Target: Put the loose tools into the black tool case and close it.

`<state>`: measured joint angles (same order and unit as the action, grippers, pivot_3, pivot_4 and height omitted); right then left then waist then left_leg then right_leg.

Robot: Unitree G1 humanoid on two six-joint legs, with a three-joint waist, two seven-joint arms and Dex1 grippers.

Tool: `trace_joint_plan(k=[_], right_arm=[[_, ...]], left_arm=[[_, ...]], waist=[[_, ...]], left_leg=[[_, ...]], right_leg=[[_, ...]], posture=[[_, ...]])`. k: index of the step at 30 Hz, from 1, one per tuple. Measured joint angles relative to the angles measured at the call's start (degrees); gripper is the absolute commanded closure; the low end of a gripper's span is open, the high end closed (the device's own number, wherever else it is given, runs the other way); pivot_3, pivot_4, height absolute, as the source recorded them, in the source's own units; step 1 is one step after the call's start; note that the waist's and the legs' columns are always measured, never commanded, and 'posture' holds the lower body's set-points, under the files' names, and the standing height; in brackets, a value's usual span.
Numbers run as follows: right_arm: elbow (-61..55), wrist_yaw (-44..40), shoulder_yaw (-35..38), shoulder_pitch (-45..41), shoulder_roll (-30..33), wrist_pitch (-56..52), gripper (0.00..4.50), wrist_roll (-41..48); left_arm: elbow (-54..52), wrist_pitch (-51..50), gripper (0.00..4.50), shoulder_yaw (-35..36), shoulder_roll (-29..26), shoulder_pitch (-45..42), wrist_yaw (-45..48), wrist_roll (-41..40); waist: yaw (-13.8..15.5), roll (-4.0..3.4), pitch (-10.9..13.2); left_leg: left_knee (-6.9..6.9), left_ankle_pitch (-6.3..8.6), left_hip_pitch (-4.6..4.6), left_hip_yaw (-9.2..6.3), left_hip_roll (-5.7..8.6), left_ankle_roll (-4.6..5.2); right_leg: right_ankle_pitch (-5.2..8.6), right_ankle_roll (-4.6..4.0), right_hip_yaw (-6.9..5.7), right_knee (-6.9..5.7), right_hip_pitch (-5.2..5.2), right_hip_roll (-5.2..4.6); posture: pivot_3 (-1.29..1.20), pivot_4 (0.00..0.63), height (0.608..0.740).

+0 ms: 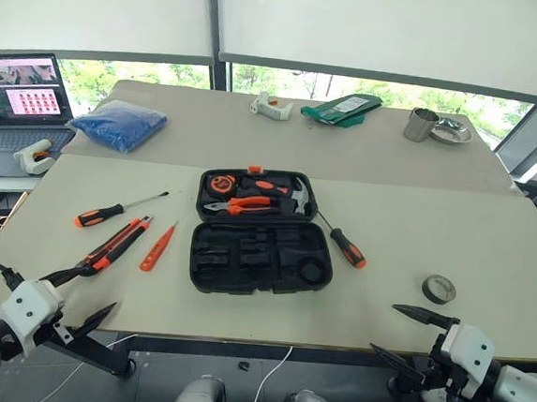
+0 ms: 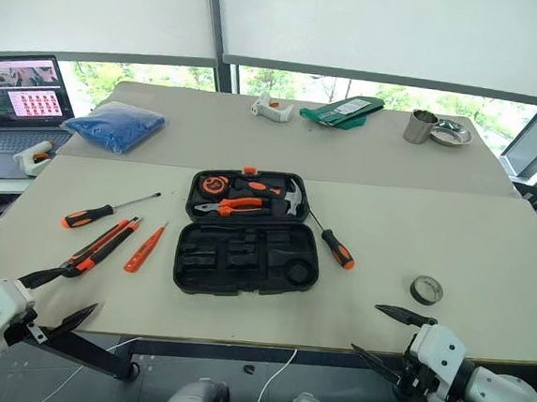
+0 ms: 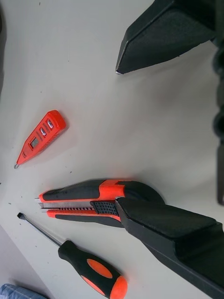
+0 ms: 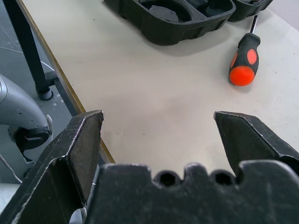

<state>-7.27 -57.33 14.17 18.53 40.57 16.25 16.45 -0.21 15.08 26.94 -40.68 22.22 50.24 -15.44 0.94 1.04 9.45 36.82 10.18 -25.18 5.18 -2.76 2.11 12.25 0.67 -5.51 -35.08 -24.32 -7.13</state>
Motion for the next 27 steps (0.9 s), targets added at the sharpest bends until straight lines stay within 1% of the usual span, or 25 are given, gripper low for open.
trace_joint_plan(k=[3,4,6,9,12,17,20,23,25,27], right_arm=[[-0.05,-0.09,-0.66,-1.11,-0.07,-0.42,0.10,0.44],[-0.73,-0.04,-1.57,-2.98,-1.12,-1.52,0.10,2.06],[-3.30,-0.23,-3.07,-5.06,-3.31,-2.84,0.10,5.71],[-7.67,-1.19,-4.80,-7.52,-4.79,-6.95,0.10,12.58],[-9.83,-0.06,-4.80,-10.13,-7.29,-8.27,0.10,15.96],[-12.49,1.22,-5.03,-11.12,-9.75,-9.25,0.10,17.65],[-14.22,1.20,-6.07,-10.39,-10.02,-10.61,0.10,18.50],[-14.25,1.25,-7.25,-10.26,-10.93,-10.63,0.10,17.96],[-14.22,1.35,-7.33,-10.25,-11.03,-10.59,0.10,17.42],[-13.88,2.35,-7.35,-9.95,-11.68,-10.47,0.10,16.25]], left_arm=[[-0.39,-1.63,0.00,0.69,0.45,0.30,0.00,-2.36],[-1.66,-5.41,0.00,1.98,1.27,0.34,-0.17,-6.73],[-3.74,-9.47,0.00,4.17,2.68,0.35,-0.96,-11.79],[-5.45,-15.31,0.00,9.33,6.17,0.65,-5.88,-17.93],[-4.24,-19.98,0.00,12.88,8.10,2.74,-8.87,-21.09],[-0.90,-25.59,0.00,16.61,8.21,4.18,-11.56,-22.64],[-0.89,-28.69,0.00,16.89,6.07,1.97,-11.33,-23.15],[-0.50,-30.92,0.00,14.95,1.50,-4.76,-11.29,-22.87],[-0.08,-32.26,0.00,13.81,-1.23,-8.79,-11.04,-22.59],[4.25,-34.71,0.00,8.32,-6.51,-16.55,-10.07,-19.81]], waist=[[-0.06,0.03,-0.01],[-0.31,0.06,-0.02],[-0.44,0.08,-0.04],[-0.39,0.05,-0.06],[-0.30,0.13,-0.09],[0.44,0.21,-0.14],[1.12,0.29,-0.19],[1.70,0.29,-0.19],[1.48,0.25,-0.22],[1.57,0.27,-0.23]], left_leg=[[0.01,0.00,0.00,0.00,-0.02,0.00],[0.04,0.00,0.01,0.00,-0.10,0.00],[0.05,0.00,0.03,0.00,-0.14,0.00],[0.06,-0.01,0.16,0.00,-0.10,0.01],[0.07,-0.01,0.16,0.00,-0.09,0.01],[0.09,0.00,0.15,0.00,-0.08,-0.01],[0.09,0.00,0.14,0.00,-0.09,-0.01],[0.09,0.00,0.08,0.00,-0.09,-0.02],[0.09,0.00,0.07,0.04,-0.09,-0.02],[0.09,0.00,0.07,0.05,-0.08,-0.02]], right_leg=[[0.00,0.00,0.00,-0.01,0.01,0.02],[-0.01,0.00,0.02,-0.04,0.00,0.06],[-0.02,-0.02,0.03,-0.12,0.04,0.09],[-0.02,-0.02,0.07,-0.17,0.06,0.08],[-0.02,-0.02,0.05,-0.16,0.06,0.11],[-0.02,-0.03,0.03,-0.12,0.07,0.09],[-0.01,-0.03,0.03,-0.10,0.07,0.06],[-0.02,-0.05,0.02,-0.10,0.06,0.07],[-0.04,-0.07,0.06,-0.01,0.03,0.06],[-0.05,-0.07,0.02,-0.09,0.04,0.10]], posture=[[0.00,0.150,0.740],[0.00,0.150,0.740],[0.00,0.150,0.740],[0.00,0.150,0.740],[0.00,0.150,0.740],[0.00,0.150,0.740],[0.00,0.150,0.740],[0.00,0.150,0.740],[0.00,0.150,0.740],[0.00,0.150,0.740]])
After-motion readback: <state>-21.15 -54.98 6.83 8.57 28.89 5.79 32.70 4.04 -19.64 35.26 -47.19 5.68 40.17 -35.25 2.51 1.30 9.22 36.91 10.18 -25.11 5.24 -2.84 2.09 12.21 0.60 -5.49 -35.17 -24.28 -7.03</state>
